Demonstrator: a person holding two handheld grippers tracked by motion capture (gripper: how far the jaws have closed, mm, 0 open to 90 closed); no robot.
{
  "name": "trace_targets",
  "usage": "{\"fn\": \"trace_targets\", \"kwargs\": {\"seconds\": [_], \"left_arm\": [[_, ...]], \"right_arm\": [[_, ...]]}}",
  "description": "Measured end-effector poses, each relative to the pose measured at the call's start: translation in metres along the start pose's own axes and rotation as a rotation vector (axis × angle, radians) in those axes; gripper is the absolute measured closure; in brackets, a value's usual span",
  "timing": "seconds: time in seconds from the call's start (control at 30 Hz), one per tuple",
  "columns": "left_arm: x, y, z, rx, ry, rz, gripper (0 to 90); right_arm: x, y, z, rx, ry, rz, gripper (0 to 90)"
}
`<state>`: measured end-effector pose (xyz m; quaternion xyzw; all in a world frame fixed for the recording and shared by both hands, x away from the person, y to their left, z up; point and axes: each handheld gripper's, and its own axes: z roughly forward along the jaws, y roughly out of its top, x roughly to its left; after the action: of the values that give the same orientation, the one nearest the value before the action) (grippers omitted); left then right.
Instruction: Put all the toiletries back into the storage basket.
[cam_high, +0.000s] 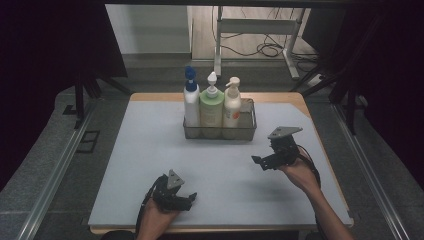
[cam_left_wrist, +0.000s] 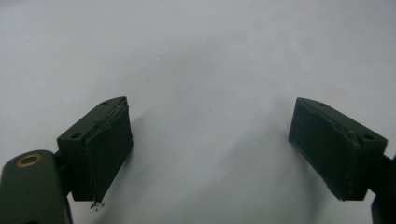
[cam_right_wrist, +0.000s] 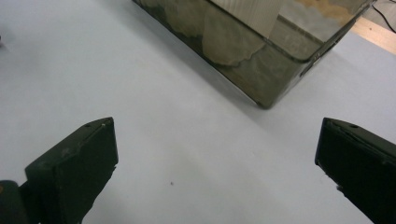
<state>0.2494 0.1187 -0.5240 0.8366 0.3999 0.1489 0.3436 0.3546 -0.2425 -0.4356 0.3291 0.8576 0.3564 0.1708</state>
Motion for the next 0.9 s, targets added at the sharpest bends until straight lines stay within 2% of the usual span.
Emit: {"fn": "trace_targets", "kwargs": {"seconds": [0.4, 0.9], "left_arm": [[0.000, 0.000, 0.000, 0.000, 0.000, 0.000, 13.1], [0.000, 0.000, 0.000, -0.001, 0.000, -0.002, 13.1]], "right_arm": [[0.003, -0.028, -0.013, -0.002, -0.016, 0.011, 0.0], [0.009, -0.066, -0.015, 0.004, -0.041, 0.021, 0.0]]}}
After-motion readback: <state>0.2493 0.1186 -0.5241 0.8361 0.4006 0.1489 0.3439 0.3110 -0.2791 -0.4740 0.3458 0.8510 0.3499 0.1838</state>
